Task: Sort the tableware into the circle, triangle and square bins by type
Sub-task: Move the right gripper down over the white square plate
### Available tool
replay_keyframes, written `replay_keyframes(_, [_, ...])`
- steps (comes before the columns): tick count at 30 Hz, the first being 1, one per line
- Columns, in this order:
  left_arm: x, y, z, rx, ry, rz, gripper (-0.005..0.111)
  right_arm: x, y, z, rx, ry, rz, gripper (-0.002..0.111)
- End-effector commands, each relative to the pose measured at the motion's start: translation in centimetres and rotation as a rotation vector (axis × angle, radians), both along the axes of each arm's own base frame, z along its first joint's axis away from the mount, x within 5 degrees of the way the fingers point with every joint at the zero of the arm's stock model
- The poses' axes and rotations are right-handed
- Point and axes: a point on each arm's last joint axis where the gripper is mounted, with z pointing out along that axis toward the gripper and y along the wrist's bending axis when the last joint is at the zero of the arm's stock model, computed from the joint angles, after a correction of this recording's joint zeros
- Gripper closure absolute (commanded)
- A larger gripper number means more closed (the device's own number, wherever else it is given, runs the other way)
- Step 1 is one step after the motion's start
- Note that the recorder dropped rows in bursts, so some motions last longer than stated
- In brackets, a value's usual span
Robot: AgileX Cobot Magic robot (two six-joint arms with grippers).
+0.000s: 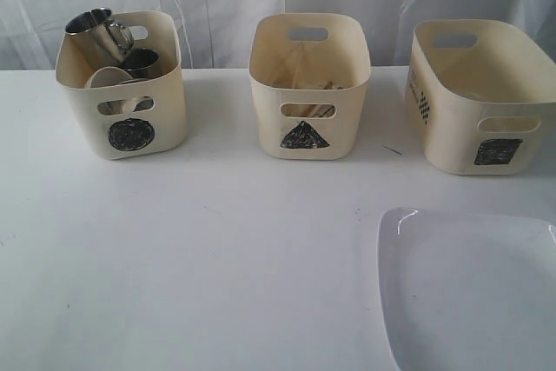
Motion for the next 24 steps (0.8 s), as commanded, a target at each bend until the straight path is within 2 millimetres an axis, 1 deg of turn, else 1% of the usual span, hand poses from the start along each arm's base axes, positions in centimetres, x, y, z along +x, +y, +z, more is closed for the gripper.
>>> replay_keyframes(1, [0.0, 0.0, 0.0, -0.013, -0.005, 0.003, 0.059, 2.7, -0.4, -0.3, -0.170, 0.189, 0.019, 0.065])
replay_keyframes(4, [0.0, 0.0, 0.0, -0.013, -0.005, 0.003, 0.059, 4.6, -0.4, -1.0, -0.218, 0.339, 0.033, 0.065])
replay_keyframes(8, [0.0, 0.0, 0.0, -0.013, -0.005, 0.003, 0.059, 7.1, -0.7, -2.6, -0.291, 0.508, -0.027, 0.064])
replay_keyframes(10, [0.0, 0.0, 0.0, -0.013, -0.005, 0.003, 0.059, 7.9, -0.7, -3.3, -0.320, 0.571, -0.068, 0.061])
replay_keyframes(12, [0.0, 0.0, 0.0, -0.013, -0.005, 0.003, 0.059, 8.5, -0.4, -3.8, -0.394, 0.613, -0.075, 0.058])
replay_keyframes(14, [0.0, 0.0, 0.0, -0.013, -0.005, 0.003, 0.059, 9.0, 0.5, -4.4, -0.460, 0.644, -0.050, 0.058])
replay_keyframes(19, [0.0, 0.0, 0.0, -0.013, -0.005, 0.003, 0.059, 10.0, 3.8, -5.8, -0.542, 0.673, 0.031, 0.058])
replay_keyframes(24, [0.0, 0.0, 0.0, -0.013, -0.005, 0.003, 0.059, 10.1, 7.5, -7.9, -0.585, 0.757, 0.032, 0.058])
